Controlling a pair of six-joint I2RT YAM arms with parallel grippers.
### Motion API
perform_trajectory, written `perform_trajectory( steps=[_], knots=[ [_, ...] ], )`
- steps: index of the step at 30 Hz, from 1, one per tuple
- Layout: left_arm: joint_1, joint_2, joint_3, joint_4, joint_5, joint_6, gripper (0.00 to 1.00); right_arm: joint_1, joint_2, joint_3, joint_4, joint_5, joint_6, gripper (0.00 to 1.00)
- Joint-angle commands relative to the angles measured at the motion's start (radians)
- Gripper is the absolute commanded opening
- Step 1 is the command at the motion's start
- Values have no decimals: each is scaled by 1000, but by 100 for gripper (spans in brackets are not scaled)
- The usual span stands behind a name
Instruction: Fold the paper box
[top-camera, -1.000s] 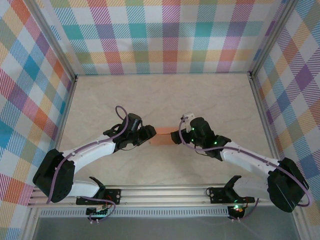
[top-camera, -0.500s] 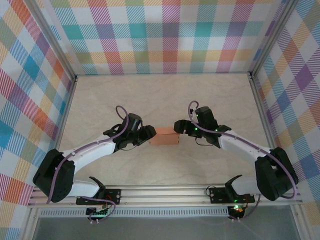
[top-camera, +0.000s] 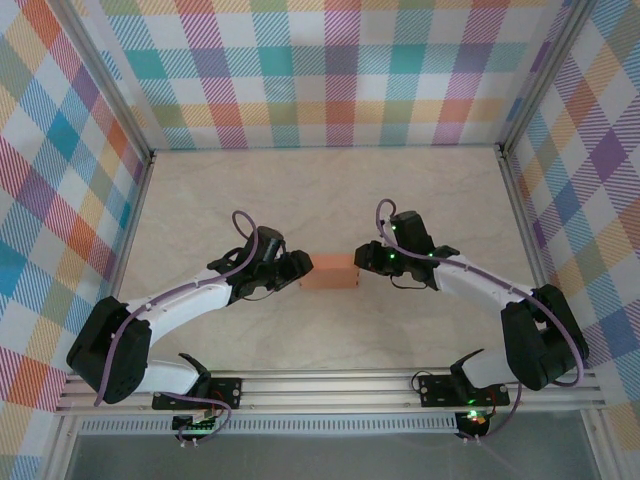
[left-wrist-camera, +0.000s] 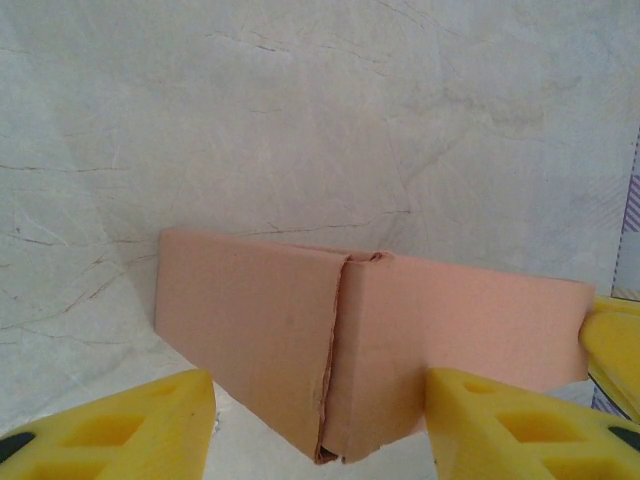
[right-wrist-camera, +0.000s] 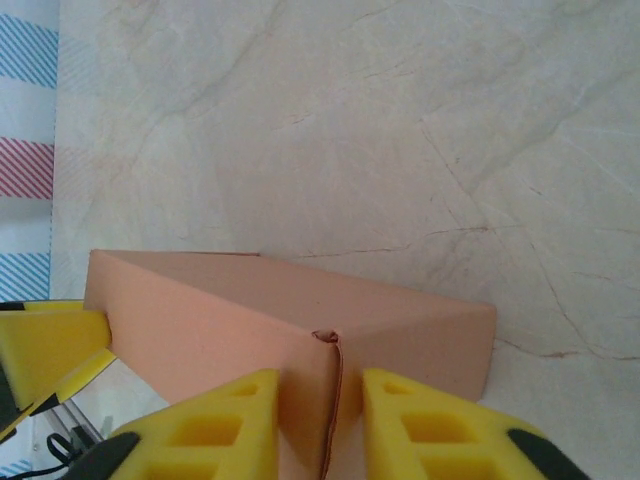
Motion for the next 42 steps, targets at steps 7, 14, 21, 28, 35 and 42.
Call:
perform_trajectory(
  steps=[7,14,21,28,35,42],
  knots=[
    [2,35,-23,-97,-29,26,56,-10,8,46,-49,-21,-17,38],
    [3,31,-24,-102,-29,34,56,-12,23,-10,-34,6,-3,15],
    [5,32,-24,-96,-24,38,56,-12,-16,28,-70,16,-35,5],
    [5,22,-20,-97,-24,49,56,-9,-4,114,-126,-5,-209,56],
    [14,-2,13,-105,-2,83,68,17,112,242,-212,-13,-401,64],
    [38,-17,134,-190,28,143,86,17,111,278,-220,19,-510,70]
  ],
)
